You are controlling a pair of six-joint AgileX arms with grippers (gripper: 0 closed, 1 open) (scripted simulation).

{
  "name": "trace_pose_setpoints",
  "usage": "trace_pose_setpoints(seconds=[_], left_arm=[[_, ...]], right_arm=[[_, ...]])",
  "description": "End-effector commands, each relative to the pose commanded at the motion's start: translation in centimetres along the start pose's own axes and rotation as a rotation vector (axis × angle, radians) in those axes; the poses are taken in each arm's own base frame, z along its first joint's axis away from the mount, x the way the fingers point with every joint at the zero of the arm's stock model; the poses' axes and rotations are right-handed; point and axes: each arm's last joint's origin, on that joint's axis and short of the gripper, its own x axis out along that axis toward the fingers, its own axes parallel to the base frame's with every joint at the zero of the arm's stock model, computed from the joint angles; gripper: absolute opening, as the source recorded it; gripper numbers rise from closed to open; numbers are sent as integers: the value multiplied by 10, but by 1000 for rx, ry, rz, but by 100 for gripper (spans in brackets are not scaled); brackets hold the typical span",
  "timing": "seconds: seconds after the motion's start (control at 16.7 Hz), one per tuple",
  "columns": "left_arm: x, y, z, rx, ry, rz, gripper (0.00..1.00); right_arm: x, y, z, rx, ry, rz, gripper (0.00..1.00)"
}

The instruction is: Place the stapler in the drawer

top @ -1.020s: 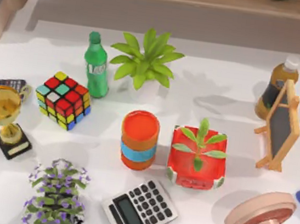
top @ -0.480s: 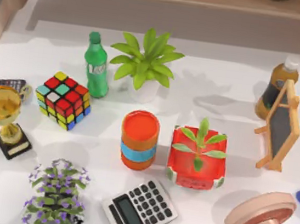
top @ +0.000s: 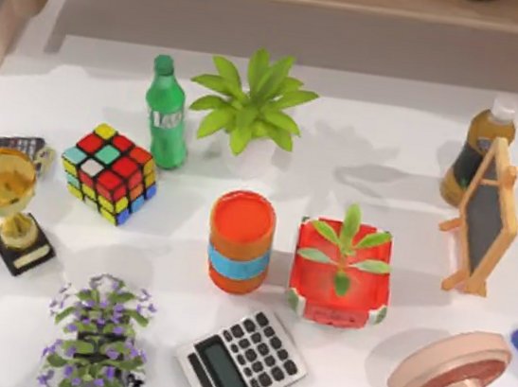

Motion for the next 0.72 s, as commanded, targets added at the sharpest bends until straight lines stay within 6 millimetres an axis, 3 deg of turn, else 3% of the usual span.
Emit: trace_pose_setpoints(seconds=[0.3, 0.72], left_arm=[[0, 0, 0, 0, 0, 0, 100], [0, 0, 0, 0, 0, 0, 100]], right_arm=[[0, 0, 0, 0, 0, 0, 98], [0, 0, 0, 0, 0, 0, 100]])
